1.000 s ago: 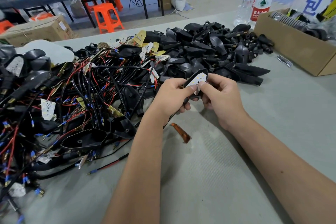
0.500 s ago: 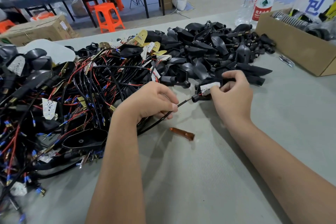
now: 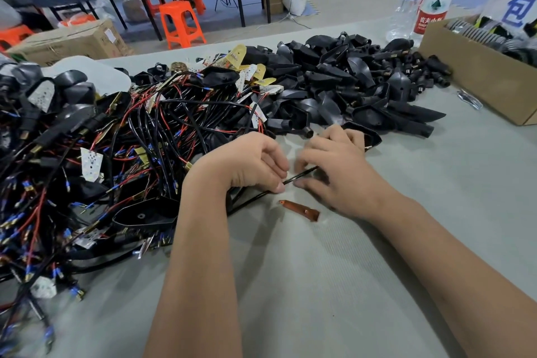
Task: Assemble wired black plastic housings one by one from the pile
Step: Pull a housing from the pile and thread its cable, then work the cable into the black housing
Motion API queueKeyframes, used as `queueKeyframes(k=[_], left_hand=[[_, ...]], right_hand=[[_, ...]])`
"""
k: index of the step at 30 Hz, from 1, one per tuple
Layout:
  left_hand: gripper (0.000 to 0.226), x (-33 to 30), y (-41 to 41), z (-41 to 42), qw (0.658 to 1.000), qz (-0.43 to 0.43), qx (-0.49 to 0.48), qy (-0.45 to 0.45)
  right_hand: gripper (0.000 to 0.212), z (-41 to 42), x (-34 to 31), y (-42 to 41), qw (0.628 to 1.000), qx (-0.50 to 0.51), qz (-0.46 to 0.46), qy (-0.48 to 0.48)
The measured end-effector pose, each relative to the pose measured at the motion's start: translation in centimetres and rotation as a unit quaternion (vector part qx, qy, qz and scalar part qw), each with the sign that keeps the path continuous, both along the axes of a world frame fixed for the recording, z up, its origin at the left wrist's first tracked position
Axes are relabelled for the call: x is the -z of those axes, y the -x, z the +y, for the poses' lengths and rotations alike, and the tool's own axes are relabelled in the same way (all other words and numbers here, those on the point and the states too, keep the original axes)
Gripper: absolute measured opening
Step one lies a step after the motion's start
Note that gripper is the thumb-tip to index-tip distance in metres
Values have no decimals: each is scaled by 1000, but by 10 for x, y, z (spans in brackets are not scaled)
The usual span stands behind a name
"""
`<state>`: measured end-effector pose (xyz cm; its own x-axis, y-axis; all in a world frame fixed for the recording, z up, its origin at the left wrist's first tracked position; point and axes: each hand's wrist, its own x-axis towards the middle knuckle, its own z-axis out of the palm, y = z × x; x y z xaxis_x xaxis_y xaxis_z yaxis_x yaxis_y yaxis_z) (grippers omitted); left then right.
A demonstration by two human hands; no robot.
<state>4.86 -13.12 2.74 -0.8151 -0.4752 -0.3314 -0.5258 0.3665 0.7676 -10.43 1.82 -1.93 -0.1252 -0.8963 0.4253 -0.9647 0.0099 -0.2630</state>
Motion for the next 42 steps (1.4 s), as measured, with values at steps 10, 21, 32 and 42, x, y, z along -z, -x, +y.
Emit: queueKeyframes(k=[10, 21, 32, 42], left_hand=[[22, -23, -51, -19, 999, -19, -28, 39], [15, -27, -65, -20, 992, -122, -30, 22], [22, -20, -65, -34, 985, -41, -127, 113], [10, -29, -66, -23, 991, 67, -91, 69]], right_hand=[[10, 10, 0, 24, 987, 26, -147, 54], [11, 11, 0, 29, 976, 79, -177, 95], [10, 13, -2, 29, 961, 70, -244, 111], [15, 0, 5, 5, 995, 46, -32, 79]])
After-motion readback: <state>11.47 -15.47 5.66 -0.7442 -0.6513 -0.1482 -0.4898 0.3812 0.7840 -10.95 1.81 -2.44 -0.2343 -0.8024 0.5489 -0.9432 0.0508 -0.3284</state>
